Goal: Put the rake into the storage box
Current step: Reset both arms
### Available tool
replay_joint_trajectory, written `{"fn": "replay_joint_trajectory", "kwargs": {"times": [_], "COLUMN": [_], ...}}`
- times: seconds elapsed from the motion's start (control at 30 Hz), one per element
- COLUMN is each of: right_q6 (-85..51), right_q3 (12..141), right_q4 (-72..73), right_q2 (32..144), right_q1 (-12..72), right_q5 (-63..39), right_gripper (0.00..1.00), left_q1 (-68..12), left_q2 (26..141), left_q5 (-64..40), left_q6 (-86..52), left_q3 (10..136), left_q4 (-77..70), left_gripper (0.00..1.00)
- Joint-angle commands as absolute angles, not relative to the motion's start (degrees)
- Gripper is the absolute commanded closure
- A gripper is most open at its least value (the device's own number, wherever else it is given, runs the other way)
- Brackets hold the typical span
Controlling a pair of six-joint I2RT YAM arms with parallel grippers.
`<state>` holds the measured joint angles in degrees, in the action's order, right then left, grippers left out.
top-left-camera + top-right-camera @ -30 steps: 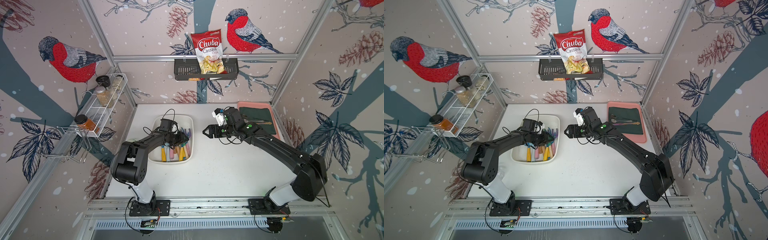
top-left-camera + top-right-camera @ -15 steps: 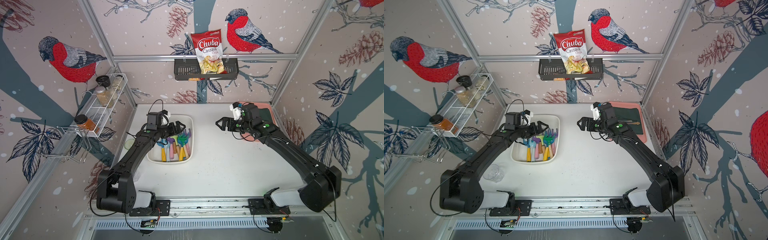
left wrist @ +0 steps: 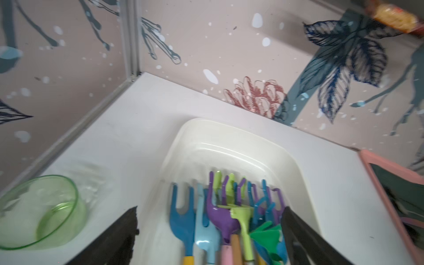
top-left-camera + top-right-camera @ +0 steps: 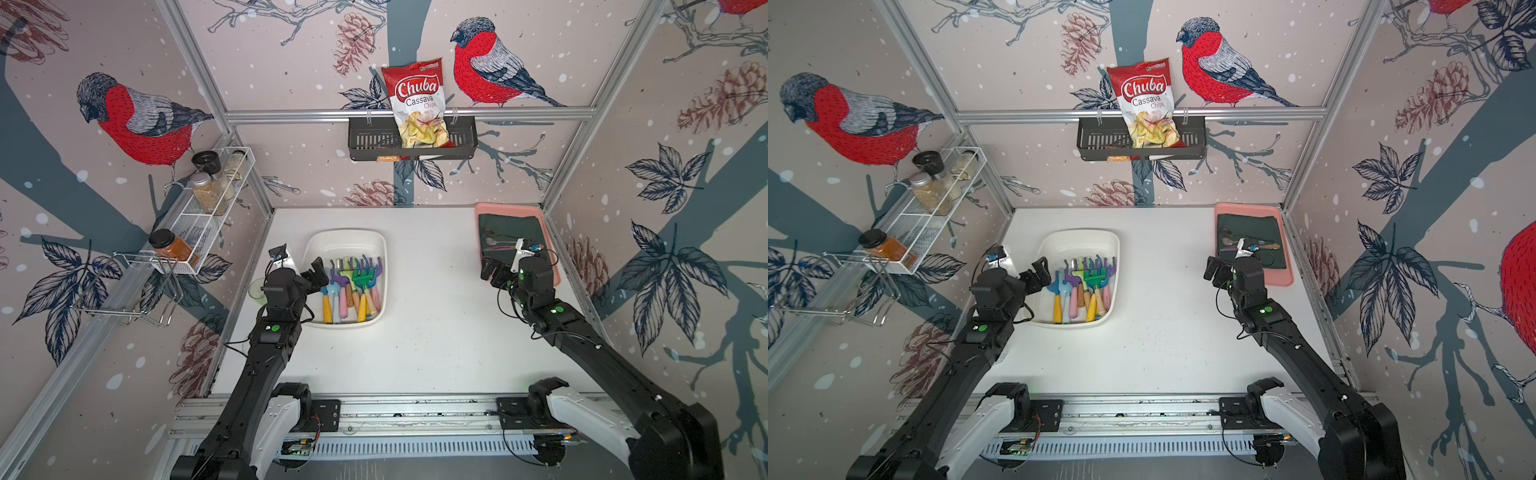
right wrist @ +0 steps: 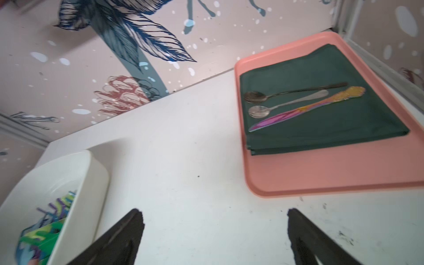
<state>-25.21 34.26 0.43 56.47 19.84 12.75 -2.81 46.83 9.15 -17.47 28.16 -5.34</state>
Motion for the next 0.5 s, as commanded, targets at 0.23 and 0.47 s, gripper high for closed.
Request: {"fn": "replay_joint_trajectory", "kwargs": {"times": [0.23, 0.47], "right_q6": [-18.00, -13.86], "right_q3": [24.70, 16.51], "right_q4": [19.17, 42.39], "right_q2": [56.10, 64.13], "right_q1": [12.25, 6.79], "right_q5": [30.51, 31.71], "right_gripper": [0.00, 0.00], "left_q1": [-2.38, -2.31], "left_q2": [57.74, 79.57], "left_q5": [16.93, 15.33], "left_q6": [-7.46, -2.85], "left_q3": [14.59, 11.67], "left_q4": [-42.09, -67.44], "left_gripper": [0.04, 0.04]}}
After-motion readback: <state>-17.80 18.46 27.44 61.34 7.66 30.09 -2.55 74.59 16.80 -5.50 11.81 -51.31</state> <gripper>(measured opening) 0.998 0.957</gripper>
